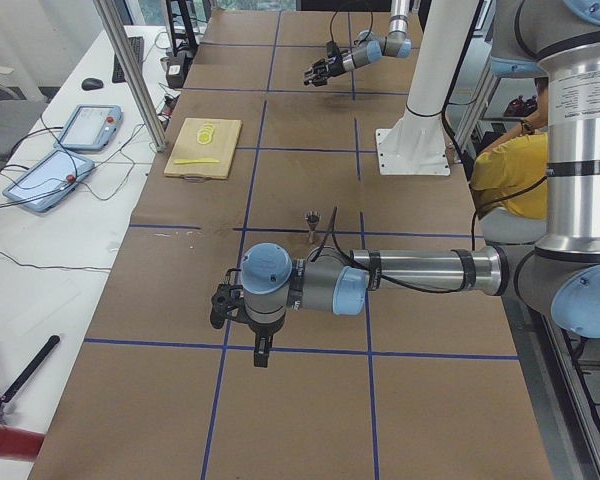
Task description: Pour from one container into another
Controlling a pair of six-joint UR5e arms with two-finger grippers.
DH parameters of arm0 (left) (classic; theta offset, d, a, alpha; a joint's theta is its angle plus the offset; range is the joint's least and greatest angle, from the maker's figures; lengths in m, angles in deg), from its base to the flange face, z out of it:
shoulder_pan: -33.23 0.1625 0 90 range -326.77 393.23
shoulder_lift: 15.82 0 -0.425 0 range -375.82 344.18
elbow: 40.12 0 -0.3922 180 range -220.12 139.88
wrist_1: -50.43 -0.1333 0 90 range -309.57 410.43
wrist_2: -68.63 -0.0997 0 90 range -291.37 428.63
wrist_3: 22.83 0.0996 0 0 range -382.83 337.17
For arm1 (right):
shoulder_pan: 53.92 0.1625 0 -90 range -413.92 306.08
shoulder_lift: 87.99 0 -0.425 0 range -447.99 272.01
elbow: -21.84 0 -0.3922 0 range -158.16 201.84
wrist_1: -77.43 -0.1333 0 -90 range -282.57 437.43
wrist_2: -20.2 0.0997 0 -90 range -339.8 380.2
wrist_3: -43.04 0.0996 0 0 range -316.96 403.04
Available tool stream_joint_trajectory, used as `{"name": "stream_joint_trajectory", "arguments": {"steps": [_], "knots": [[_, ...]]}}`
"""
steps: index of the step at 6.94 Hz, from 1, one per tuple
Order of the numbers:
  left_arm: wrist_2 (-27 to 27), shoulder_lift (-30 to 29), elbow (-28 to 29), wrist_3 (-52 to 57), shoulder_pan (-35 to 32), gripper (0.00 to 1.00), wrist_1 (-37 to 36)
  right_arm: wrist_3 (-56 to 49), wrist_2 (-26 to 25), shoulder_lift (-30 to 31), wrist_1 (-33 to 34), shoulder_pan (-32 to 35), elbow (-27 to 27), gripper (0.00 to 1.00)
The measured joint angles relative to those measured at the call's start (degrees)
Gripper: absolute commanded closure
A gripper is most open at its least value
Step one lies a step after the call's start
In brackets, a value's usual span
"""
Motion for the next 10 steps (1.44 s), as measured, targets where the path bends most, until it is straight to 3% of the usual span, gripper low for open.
{"name": "stream_joint_trajectory", "arguments": {"steps": [2,5,8,10], "knots": [[0.0,0.0,0.0,0.0,0.0,0.0,0.1,2.0,0.0,0.0,-0.3,0.0,2.1,1.0],[0.0,0.0,-0.2,0.0,0.0,0.0,0.1,2.8,-0.7,-0.1,-7.6,-0.1,8.1,0.97],[0.0,0.0,-0.1,0.0,0.0,0.0,0.1,2.6,-1.1,0.0,-10.4,-0.1,11.1,0.96],[0.0,0.0,-0.1,0.0,0.0,0.0,0.1,2.6,-1.1,0.0,-11.8,-0.1,13.0,0.84]]}}
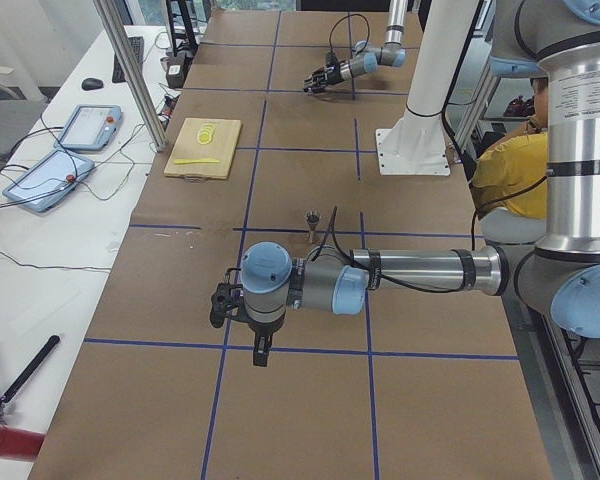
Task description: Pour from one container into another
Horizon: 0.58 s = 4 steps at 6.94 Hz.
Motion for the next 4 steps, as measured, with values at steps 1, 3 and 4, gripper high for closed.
{"name": "stream_joint_trajectory", "arguments": {"steps": [1,3,4], "knots": [[0.0,0.0,0.0,0.0,0.0,0.0,0.0,0.0,0.0,0.0,-0.5,0.0,0.4,0.72],[0.0,0.0,0.0,0.0,0.0,0.0,0.0,-0.2,0.1,0.0,-0.8,0.1,0.5,0.27],[0.0,0.0,0.0,0.0,0.0,0.0,0.0,-0.4,0.1,0.0,-0.9,0.1,0.3,0.0]]}}
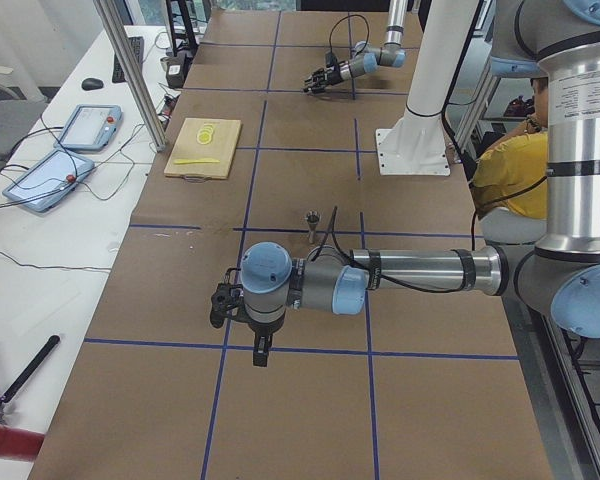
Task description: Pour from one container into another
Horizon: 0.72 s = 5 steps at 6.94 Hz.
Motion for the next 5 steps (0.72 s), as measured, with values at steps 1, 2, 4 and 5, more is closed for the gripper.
{"name": "stream_joint_trajectory", "arguments": {"steps": [1,2,4,5], "knots": [[0.0,0.0,0.0,0.0,0.0,0.0,0.0,-0.2,0.0,-0.1,-0.1,0.0,-0.2,0.0],[0.0,0.0,-0.1,0.0,0.0,0.0,0.0,-0.3,0.0,-0.2,-0.1,0.0,-0.4,0.0],[0.0,0.0,-0.1,0.0,0.0,0.0,0.0,-0.3,-0.1,-0.6,-0.1,0.0,-0.5,0.0],[0.0,0.0,-0.1,0.0,0.0,0.0,0.0,-0.3,-0.1,-0.7,-0.2,0.0,-0.7,0.0]]}}
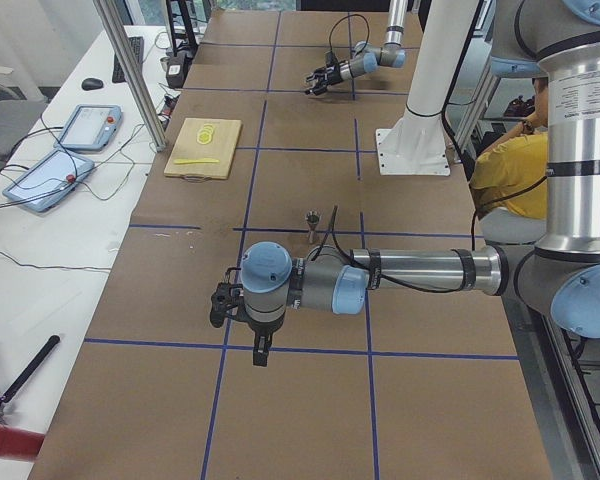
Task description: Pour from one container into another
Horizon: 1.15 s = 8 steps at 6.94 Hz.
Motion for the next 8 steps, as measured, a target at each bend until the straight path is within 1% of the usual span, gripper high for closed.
{"name": "stream_joint_trajectory", "arguments": {"steps": [3,8], "knots": [[0.0,-0.1,0.1,0.0,0.0,0.0,0.0,-0.2,0.0,0.1,0.0,0.1,-0.5,0.0],[0.1,-0.3,0.1,0.0,0.0,0.0,0.1,-2.6,-1.9,2.5,0.0,1.1,-4.1,0.0]]}}
